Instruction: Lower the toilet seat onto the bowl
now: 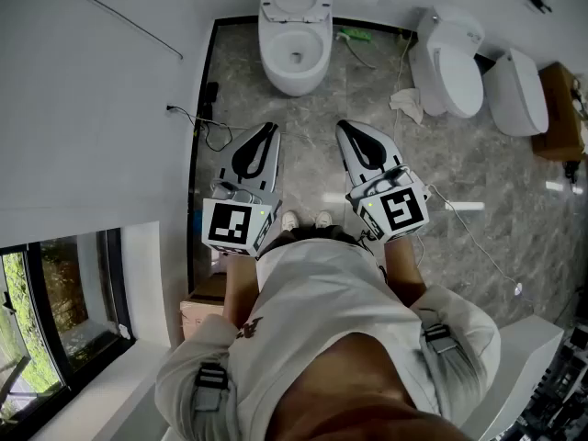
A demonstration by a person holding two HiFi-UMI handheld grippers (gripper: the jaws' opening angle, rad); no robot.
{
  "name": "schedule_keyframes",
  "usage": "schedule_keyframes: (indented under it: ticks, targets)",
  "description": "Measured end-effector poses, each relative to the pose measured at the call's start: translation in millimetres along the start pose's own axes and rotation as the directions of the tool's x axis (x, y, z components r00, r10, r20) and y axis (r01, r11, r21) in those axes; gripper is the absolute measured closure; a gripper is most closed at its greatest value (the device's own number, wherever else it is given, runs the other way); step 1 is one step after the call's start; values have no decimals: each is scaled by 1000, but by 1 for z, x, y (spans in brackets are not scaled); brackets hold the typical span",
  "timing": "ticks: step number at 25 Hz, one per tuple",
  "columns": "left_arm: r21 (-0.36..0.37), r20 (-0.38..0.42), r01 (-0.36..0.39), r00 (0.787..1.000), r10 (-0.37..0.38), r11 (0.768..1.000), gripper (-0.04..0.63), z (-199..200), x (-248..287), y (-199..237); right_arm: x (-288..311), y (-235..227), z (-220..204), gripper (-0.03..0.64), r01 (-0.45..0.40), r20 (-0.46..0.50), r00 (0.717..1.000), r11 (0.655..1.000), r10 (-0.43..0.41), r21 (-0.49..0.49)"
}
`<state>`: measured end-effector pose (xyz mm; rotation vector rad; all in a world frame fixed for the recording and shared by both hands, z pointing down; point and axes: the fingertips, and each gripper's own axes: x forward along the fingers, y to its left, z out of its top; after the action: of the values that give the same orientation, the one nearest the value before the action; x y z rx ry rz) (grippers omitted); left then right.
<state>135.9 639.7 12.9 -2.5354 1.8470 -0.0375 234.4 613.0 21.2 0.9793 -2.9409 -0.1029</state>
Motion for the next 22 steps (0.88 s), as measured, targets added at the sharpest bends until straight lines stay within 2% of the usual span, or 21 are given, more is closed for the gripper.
schedule_keyframes:
  ticks: [12,22]
  targets:
    - [21,-4,27,1000,-27,999,554,-14,-17,46,33,29,-8,594,81,-33,996,997,-81,13]
    - [4,-19,70,997,-70,998,554,-23,-9,70,53,37,-10,594,118,-57,991,993,-118,-2]
